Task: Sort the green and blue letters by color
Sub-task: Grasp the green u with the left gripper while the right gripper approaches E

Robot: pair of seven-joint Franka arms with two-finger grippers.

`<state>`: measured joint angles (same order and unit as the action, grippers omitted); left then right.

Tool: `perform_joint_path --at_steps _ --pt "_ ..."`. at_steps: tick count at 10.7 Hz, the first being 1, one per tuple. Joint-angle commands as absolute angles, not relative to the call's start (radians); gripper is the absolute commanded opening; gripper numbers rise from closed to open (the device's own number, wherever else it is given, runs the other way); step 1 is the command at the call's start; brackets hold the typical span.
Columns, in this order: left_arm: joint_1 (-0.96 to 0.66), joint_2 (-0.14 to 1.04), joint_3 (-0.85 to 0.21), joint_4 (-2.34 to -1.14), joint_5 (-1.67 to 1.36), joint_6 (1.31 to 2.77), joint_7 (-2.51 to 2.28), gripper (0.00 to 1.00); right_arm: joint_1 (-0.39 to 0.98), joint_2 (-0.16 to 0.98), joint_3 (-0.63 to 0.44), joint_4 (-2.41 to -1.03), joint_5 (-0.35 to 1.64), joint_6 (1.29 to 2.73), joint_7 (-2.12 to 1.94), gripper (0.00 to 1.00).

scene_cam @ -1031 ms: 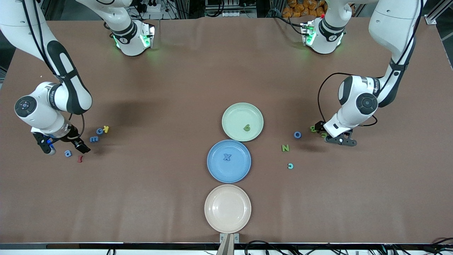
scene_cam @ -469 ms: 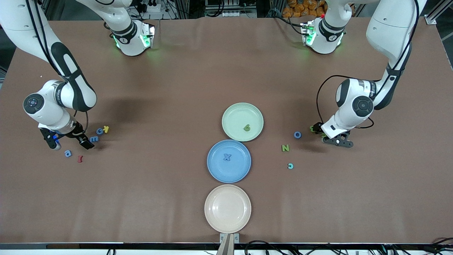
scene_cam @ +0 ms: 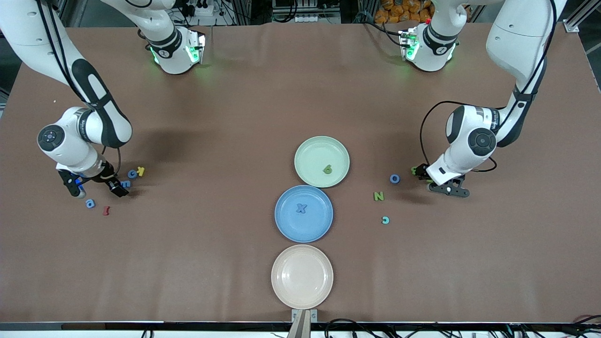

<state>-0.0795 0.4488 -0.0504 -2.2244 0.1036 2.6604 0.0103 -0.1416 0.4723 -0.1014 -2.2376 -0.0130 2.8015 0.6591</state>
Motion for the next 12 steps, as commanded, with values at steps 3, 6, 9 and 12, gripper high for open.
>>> perform_joint_path --at_steps 3,6,9,12 --pt "-0.067 0.463 -0.057 -2.214 0.129 2.671 0.005 0.0 -0.144 0.469 -0.092 -2.263 -0.012 2.829 0.68 0.88" --pt "-0.077 0.463 -0.057 -2.214 0.129 2.669 -0.021 0.0 -0.13 0.468 -0.091 -2.263 -0.012 2.829 0.709 0.88" --pt "-0.083 0.454 -0.06 -2.214 0.129 2.668 -0.06 0.0 -0.121 0.465 -0.091 -2.266 -0.012 2.827 0.73 0.88" --pt "-0.113 0.433 -0.081 -2.177 0.129 2.636 -0.2 0.0 -0.121 0.462 -0.091 -2.269 -0.012 2.826 0.73 0.88"
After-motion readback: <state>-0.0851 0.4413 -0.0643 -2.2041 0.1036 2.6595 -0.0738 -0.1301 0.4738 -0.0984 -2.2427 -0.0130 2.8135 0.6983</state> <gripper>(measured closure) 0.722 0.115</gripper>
